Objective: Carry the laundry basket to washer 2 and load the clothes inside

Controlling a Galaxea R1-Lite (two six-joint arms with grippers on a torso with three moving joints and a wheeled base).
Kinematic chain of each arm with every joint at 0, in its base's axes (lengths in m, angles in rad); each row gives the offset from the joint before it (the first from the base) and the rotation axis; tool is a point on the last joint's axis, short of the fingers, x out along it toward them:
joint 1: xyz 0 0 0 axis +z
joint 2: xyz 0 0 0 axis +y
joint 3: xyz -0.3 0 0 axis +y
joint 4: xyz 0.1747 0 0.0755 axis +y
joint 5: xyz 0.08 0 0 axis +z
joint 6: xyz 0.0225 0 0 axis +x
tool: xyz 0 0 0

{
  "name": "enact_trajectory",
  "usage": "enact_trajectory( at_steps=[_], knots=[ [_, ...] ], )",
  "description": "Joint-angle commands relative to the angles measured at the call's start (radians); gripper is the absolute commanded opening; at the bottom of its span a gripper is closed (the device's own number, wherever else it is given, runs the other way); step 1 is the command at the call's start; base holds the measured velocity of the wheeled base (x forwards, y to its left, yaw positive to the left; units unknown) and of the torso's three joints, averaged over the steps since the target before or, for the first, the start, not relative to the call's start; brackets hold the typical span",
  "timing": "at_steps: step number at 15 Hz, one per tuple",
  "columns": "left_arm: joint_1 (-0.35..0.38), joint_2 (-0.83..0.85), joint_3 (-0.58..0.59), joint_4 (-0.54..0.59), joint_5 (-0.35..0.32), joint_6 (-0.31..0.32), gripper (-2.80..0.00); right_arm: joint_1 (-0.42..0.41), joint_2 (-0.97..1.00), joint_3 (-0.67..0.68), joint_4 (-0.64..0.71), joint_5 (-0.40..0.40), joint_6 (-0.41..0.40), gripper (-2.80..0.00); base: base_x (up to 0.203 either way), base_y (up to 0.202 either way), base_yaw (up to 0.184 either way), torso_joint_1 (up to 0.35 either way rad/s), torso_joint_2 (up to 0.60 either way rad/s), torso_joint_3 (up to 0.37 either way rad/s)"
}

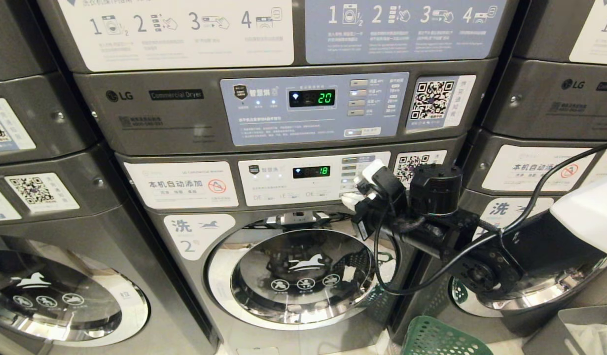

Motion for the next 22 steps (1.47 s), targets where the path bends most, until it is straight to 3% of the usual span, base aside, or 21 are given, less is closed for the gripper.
enact_trajectory(
  at_steps=[1, 9, 20, 22],
  knots=[
    [0.001, 0.0, 0.009, 0.0, 0.0, 0.0, -2.8, 0.0, 0.007, -0.001, -0.007, -0.003, -0.002, -2.8, 0.0, 0.0, 0.0, 0.0, 0.0, 0.0],
    [0.001, 0.0, 0.009, -0.001, 0.0, 0.0, -2.8, -0.002, -0.007, -0.004, -0.006, -0.018, 0.01, -2.8, 0.0, 0.0, 0.0, 0.0, 0.0, 0.0],
    [0.001, 0.0, 0.008, 0.0, 0.0, 0.0, -2.8, 0.075, -0.29, 0.355, -0.006, -0.021, 0.011, -2.8, 0.0, 0.0, 0.0, 0.0, 0.0, 0.0],
    [0.001, 0.0, 0.009, 0.0, 0.0, 0.0, -2.8, 0.068, -0.402, 0.403, 0.067, -0.035, 0.031, -2.8, 0.0, 0.0, 0.0, 0.0, 0.0, 0.0]
  ],
)
